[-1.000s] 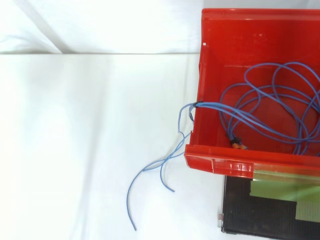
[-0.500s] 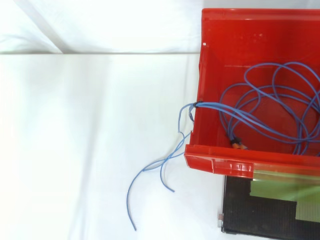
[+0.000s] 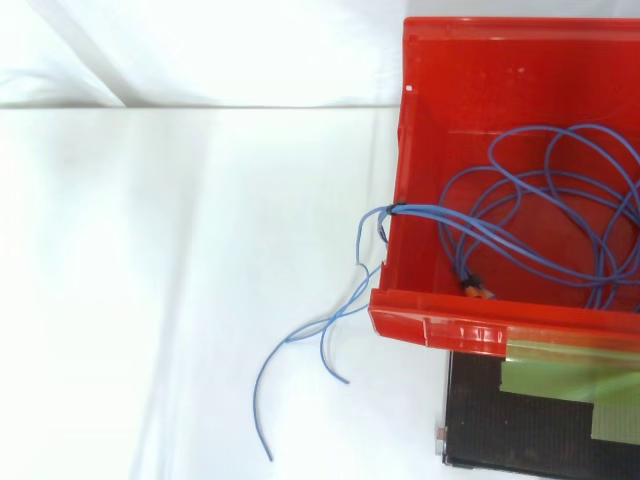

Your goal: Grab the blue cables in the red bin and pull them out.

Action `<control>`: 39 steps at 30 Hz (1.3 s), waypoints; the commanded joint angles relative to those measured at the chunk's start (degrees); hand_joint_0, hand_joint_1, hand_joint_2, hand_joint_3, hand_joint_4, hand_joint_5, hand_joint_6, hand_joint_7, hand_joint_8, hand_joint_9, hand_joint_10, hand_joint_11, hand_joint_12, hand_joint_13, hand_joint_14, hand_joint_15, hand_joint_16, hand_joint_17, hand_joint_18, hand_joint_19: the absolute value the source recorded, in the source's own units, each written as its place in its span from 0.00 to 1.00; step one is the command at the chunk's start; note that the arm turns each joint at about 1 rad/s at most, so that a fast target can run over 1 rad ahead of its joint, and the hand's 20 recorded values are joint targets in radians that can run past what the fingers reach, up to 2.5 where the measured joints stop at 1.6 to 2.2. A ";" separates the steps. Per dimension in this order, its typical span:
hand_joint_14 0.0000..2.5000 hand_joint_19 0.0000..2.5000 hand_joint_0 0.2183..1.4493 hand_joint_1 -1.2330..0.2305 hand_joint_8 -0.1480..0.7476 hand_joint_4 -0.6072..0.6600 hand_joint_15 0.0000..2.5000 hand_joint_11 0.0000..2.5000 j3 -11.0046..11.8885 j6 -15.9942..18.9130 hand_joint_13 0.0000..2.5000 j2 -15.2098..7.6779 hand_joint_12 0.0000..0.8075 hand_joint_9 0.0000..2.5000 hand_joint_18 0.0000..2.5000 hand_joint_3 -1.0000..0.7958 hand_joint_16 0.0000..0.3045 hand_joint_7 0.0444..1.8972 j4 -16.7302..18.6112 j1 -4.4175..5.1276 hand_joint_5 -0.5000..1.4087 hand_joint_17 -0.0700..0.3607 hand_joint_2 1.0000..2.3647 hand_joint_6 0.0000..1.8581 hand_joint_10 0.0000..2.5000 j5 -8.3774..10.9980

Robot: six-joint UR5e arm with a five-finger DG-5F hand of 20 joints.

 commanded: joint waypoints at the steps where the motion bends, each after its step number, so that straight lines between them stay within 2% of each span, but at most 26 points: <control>1: 0.00 0.19 0.44 0.32 0.35 0.59 0.08 0.00 1.55 -0.19 0.00 -0.96 0.40 0.05 0.00 0.00 0.16 0.05 -0.23 0.09 0.34 0.42 0.00 0.00 0.00 -0.38; 4: 0.00 0.19 0.44 0.32 0.35 0.59 0.08 0.00 1.55 -1.68 0.00 -1.40 0.40 0.05 0.00 0.00 0.16 0.05 -0.15 0.27 0.34 0.42 0.00 0.00 0.00 0.59; 11: 0.00 0.19 0.44 0.32 0.35 0.59 0.08 0.00 2.61 -2.74 0.00 -4.22 0.40 0.06 0.00 0.00 0.16 0.05 1.17 0.27 0.35 0.42 0.00 0.00 0.00 0.59; 15: 0.00 0.19 0.44 0.32 0.35 0.59 0.08 0.01 6.30 -2.74 0.00 -7.47 0.40 0.06 0.00 0.00 0.16 0.05 0.56 0.18 0.35 0.42 0.00 0.00 0.00 0.06; 16: 0.00 0.19 0.44 0.32 0.35 0.59 0.08 0.01 8.41 -2.74 0.00 -8.79 0.40 0.06 0.00 0.00 0.16 0.05 -0.41 0.09 0.35 0.42 0.00 0.00 0.00 -0.29; 18: 0.00 0.19 0.44 0.32 0.36 0.59 0.08 0.00 9.64 -2.56 0.00 -9.93 0.40 0.06 0.00 0.00 0.16 0.05 -0.85 0.00 0.35 0.42 0.00 0.00 0.00 -0.46; 20: 0.00 0.19 0.44 0.32 0.36 0.59 0.08 0.01 11.92 -2.74 0.00 -11.51 0.40 0.06 0.00 0.00 0.16 0.05 -1.38 -0.09 0.35 0.42 0.00 0.00 0.00 -0.29; 23: 0.00 0.20 0.44 0.32 0.36 0.59 0.08 0.01 13.15 -3.00 0.00 -13.09 0.40 0.06 0.00 0.00 0.16 0.05 -1.29 -0.26 0.35 0.42 0.00 0.00 0.00 -0.11; 26: 0.00 0.20 0.44 0.32 0.36 0.59 0.08 0.01 14.47 -3.35 0.00 -14.94 0.40 0.06 0.00 0.00 0.16 0.05 -0.76 -0.53 0.35 0.42 0.00 0.00 0.00 0.85; 29: 0.00 0.20 0.44 0.32 0.36 0.59 0.08 0.01 17.11 -3.35 0.00 -17.49 0.40 0.06 0.00 0.00 0.16 0.05 -1.99 -0.96 0.35 0.42 0.00 0.00 0.00 1.56; 31: 0.00 0.20 0.44 0.32 0.36 0.60 0.08 0.01 17.64 -3.70 0.00 -17.93 0.40 0.07 0.00 0.00 0.16 0.05 -2.61 -1.05 0.36 0.42 0.00 0.00 0.00 1.73; 34: 0.00 0.20 0.44 0.32 0.37 0.60 0.08 0.02 17.64 -5.72 0.01 -18.37 0.40 0.07 0.00 0.00 0.16 0.05 -2.78 -1.14 0.36 0.42 0.00 0.00 0.00 3.14; 35: 0.00 0.20 0.44 0.32 0.37 0.60 0.08 0.02 17.55 -7.04 0.01 -18.37 0.40 0.07 0.00 0.00 0.16 0.05 -2.61 -1.14 0.36 0.41 0.00 0.00 0.00 4.11; 39: 0.00 0.20 0.44 0.32 0.37 0.61 0.09 0.03 16.49 -9.15 0.01 -18.37 0.40 0.08 0.00 0.00 0.16 0.06 -1.82 -1.32 0.37 0.41 0.00 0.00 0.00 5.25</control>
